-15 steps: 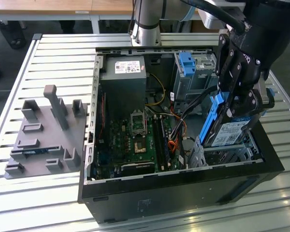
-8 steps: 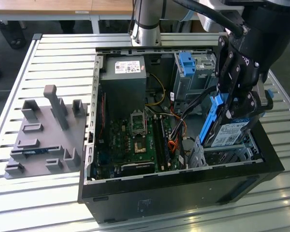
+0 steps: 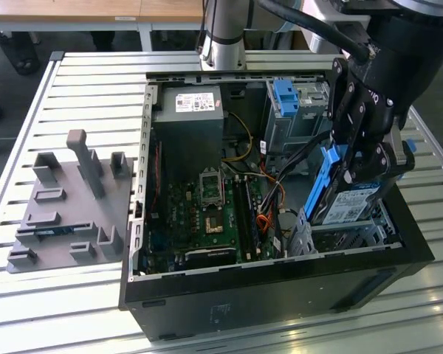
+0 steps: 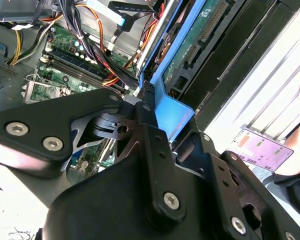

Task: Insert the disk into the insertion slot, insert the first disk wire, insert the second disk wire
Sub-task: 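Insert the disk into the insertion slot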

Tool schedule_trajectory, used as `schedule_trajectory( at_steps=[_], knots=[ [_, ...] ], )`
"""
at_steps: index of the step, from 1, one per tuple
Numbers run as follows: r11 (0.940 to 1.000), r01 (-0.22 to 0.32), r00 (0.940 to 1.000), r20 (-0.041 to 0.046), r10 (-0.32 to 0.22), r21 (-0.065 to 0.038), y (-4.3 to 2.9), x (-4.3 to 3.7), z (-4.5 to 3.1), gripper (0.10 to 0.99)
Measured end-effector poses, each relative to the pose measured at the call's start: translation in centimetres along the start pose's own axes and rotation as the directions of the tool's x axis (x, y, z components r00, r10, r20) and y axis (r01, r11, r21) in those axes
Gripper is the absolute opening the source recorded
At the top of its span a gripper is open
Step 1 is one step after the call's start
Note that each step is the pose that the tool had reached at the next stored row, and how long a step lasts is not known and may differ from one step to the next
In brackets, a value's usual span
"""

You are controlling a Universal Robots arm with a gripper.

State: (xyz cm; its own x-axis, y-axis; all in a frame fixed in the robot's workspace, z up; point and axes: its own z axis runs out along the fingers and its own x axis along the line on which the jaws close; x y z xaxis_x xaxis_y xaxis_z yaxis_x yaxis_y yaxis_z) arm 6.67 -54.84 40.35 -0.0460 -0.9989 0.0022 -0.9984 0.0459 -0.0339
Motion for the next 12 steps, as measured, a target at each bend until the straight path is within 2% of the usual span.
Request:
schedule_trajectory(
  at_steps=[12],
  knots=[
    [1.0,0.0,1.0,0.0001,0.0,0.0,0.01,0.0,0.34,0.369]
  ],
)
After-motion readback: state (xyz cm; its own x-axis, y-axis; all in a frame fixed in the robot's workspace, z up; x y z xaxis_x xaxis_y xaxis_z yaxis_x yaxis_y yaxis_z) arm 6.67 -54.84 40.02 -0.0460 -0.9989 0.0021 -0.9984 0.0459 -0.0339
